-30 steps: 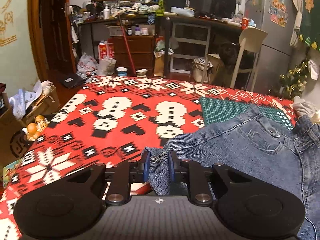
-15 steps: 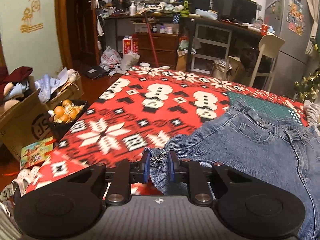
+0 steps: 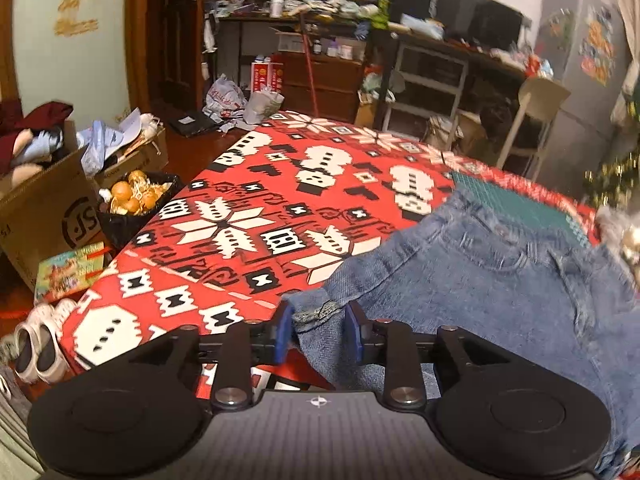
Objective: Fold clothes
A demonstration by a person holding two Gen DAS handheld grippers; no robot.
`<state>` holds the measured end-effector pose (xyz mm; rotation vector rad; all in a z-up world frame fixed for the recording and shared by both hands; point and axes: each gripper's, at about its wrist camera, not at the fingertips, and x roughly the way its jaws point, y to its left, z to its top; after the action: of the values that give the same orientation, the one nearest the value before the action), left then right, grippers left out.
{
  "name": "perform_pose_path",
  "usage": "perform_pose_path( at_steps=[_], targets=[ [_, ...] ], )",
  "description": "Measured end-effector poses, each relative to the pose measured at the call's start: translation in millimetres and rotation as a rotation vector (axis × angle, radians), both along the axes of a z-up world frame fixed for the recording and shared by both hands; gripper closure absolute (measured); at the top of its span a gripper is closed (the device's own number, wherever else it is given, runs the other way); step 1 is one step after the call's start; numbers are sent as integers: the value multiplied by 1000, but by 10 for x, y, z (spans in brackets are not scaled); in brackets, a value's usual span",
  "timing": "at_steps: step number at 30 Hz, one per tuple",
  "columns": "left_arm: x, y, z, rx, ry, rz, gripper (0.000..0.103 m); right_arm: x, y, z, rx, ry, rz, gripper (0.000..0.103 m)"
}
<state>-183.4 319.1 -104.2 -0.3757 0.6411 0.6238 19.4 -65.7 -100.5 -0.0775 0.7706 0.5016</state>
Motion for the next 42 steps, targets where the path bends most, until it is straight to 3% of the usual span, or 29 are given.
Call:
perform_pose_path(
  at_steps=[3,5,9,11,17,21,23,29,35,42],
  targets=[
    [-57,-3,12,-33,-23,-1,59,-42,42,-7,-14,-17,23,28],
    [-55,-29,24,-38,-29,-17,40,-78,80,-10,-26,-38,40,20],
    [43,-142,47,3,-21,-72,33,-129,153,-8,-66,-103,42,4],
    [135,-193,32,13,0,-109,32,-141,173,-3,-81,-132,44,1],
    [415,-340,-68,7,49,-224,32,-61,161,-25,-111,-126,38,1],
    [562,-483,-95,91,64,-278,31,18,132,-76,-94,-87,41,1],
    [633,-552,-100,152,67,-290,25,42,129,-94,-92,-97,38,1],
    [815,-621,-118,221,36,-373,24,150,176,-95,-117,-140,83,1],
    [1140,-521,-98,147,63,-491,22,326,200,-26,-80,-148,101,1],
    [1454,-327,-85,44,-9,-471,22,540,347,-20,-110,-195,144,5]
  ],
)
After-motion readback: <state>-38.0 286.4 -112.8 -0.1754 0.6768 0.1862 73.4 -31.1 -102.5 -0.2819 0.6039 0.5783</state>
